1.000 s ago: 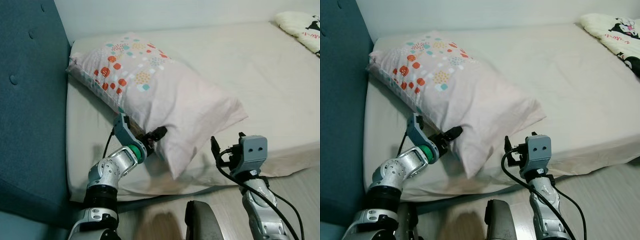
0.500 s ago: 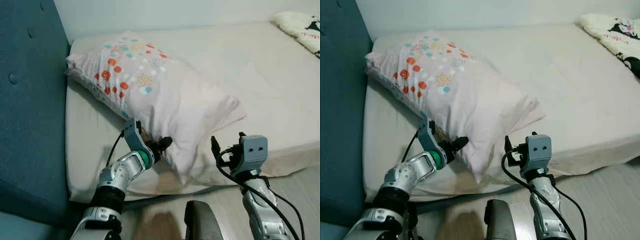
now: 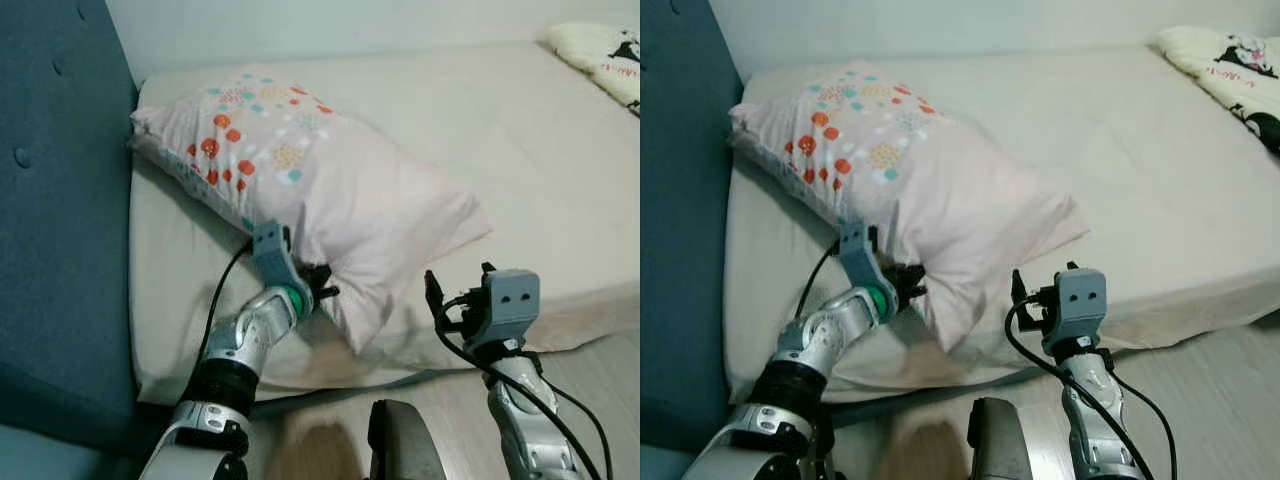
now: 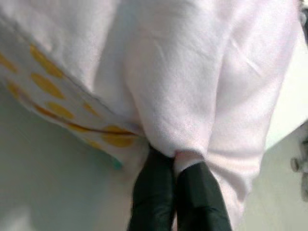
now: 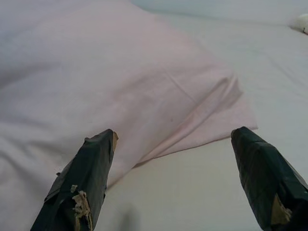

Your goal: Clean up the room

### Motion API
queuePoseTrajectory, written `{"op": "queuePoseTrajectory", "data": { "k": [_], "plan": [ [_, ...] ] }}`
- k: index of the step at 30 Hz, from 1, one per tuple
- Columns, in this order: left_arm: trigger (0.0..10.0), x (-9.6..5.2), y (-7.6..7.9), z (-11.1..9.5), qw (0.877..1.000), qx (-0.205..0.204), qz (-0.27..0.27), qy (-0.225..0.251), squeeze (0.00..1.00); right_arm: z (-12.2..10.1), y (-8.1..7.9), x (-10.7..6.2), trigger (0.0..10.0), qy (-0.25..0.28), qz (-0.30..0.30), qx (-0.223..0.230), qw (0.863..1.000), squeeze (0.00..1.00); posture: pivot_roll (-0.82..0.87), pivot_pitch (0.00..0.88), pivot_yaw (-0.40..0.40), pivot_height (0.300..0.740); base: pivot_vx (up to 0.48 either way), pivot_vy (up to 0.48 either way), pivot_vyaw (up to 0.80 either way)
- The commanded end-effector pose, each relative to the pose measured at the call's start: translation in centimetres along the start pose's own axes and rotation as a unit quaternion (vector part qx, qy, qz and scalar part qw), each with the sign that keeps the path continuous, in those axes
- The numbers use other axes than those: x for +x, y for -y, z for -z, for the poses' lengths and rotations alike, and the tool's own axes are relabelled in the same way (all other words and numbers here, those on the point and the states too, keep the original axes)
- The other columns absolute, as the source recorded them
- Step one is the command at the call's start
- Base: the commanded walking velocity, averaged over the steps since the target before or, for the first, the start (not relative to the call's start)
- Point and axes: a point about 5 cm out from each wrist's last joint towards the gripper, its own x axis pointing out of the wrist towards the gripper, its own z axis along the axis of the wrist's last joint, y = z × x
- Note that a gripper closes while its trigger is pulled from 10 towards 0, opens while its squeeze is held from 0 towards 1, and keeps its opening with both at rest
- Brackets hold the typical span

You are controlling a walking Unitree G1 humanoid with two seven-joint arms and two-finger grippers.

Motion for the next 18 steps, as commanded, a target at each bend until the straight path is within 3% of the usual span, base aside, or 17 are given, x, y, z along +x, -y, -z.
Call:
{"op": "queuePoseTrajectory", "data": {
  "k": [1, 2, 3, 5, 6, 8, 9, 10, 11, 12, 13, 14, 15, 17, 18],
  "plan": [
    [0.0, -0.7, -0.4, 0.1, 0.999, 0.049, -0.011, -0.008, 0.00, 0.4, 0.3, -0.2, 10.0, -0.010, 0.008, 0.004, 1.000, 0.00, -0.09, 0.136, 0.008, 0.575, 0.000, 0.000, 0.00],
    [0.0, -1.3, -1.5, -0.6, 0.996, 0.080, -0.035, -0.002, 0.00, 0.4, 0.3, -0.1, 10.0, -0.009, 0.008, 0.004, 1.000, 0.00, -0.06, 0.143, 0.009, 0.575, 0.000, 0.000, 0.00],
    [0.0, -1.3, -1.5, -0.6, 0.996, 0.080, -0.035, -0.002, 0.00, 0.4, 0.3, -0.1, 10.0, -0.009, 0.008, 0.004, 1.000, 0.00, -0.06, 0.143, 0.009, 0.575, 0.000, 0.000, 0.00],
    [0.0, -2.5, -3.8, -2.4, 0.988, 0.123, -0.091, 0.017, 0.00, 0.3, 0.3, 0.0, 10.0, -0.009, 0.008, 0.004, 1.000, 0.00, -0.06, 0.143, 0.009, 0.575, 0.000, 0.000, 0.00],
    [0.0, -2.5, -3.8, -2.4, 0.988, 0.123, -0.091, 0.017, 0.00, 0.3, 0.3, 0.0, 10.0, -0.009, 0.008, 0.004, 1.000, 0.00, -0.06, 0.143, 0.009, 0.575, 0.000, 0.000, 0.00],
    [0.0, -4.0, -6.3, -5.7, 0.970, 0.173, -0.158, 0.062, 0.00, 0.3, 0.5, 0.1, 10.0, -0.008, 0.009, 0.004, 1.000, 0.00, -0.04, 0.144, 0.007, 0.575, 0.000, 0.000, 0.00],
    [0.0, -4.0, -6.3, -5.7, 0.970, 0.173, -0.158, 0.062, 0.00, 0.3, 0.5, 0.1, 10.0, -0.008, 0.009, 0.004, 1.000, 0.00, -0.04, 0.144, 0.007, 0.575, 0.000, 0.000, 0.00],
    [0.0, -4.7, -7.2, -7.5, 0.958, 0.201, -0.186, 0.090, 0.00, 0.3, 0.6, 0.1, 10.0, -0.008, 0.010, 0.003, 1.000, 0.00, -0.04, 0.144, 0.007, 0.575, 0.000, 0.000, 0.00],
    [0.0, -4.7, -7.2, -7.5, 0.958, 0.201, -0.186, 0.090, 0.00, 0.3, 0.6, 0.1, 10.0, -0.008, 0.010, 0.003, 1.000, 0.00, -0.04, 0.144, 0.007, 0.575, 0.000, 0.000, 0.00],
    [0.0, -5.5, -7.8, -9.7, 0.939, 0.248, -0.209, 0.120, 0.00, 0.3, 0.6, 0.1, 10.0, -0.008, 0.010, 0.003, 1.000, 0.00, -0.03, 0.143, 0.008, 0.575, 0.000, 0.000, 0.00],
    [0.0, -5.5, -7.8, -9.7, 0.939, 0.248, -0.209, 0.120, 0.00, 0.3, 0.6, 0.1, 10.0, -0.008, 0.010, 0.003, 1.000, 0.00, -0.03, 0.143, 0.008, 0.575, 0.000, 0.000, 0.00],
    [0.0, -6.1, -8.1, -11.2, 0.922, 0.282, -0.224, 0.140, 0.00, 0.3, 0.7, 0.2, 10.0, -0.008, 0.011, 0.002, 1.000, 0.00, -0.03, 0.143, 0.008, 0.575, 0.000, 0.000, 0.00],
    [0.0, -6.1, -8.1, -11.2, 0.922, 0.282, -0.224, 0.140, 0.00, 0.3, 0.7, 0.2, 10.0, -0.008, 0.011, 0.002, 1.000, 0.00, -0.03, 0.143, 0.008, 0.575, 0.000, 0.000, 0.00],
    [0.0, -7.3, -8.0, -14.1, 0.888, 0.354, -0.238, 0.171, 0.00, 0.3, 0.8, 0.2, 10.0, -0.007, 0.014, 0.002, 1.000, 0.00, -0.03, 0.136, 0.016, 0.575, 0.000, 0.000, 0.00],
    [0.0, -7.3, -8.0, -14.1, 0.888, 0.354, -0.238, 0.171, 0.00, 0.3, 0.8, 0.2, 10.0, -0.007, 0.014, 0.002, 1.000, 0.00, -0.03, 0.136, 0.016, 0.575, 0.000, 0.000, 0.00]
  ]
}}
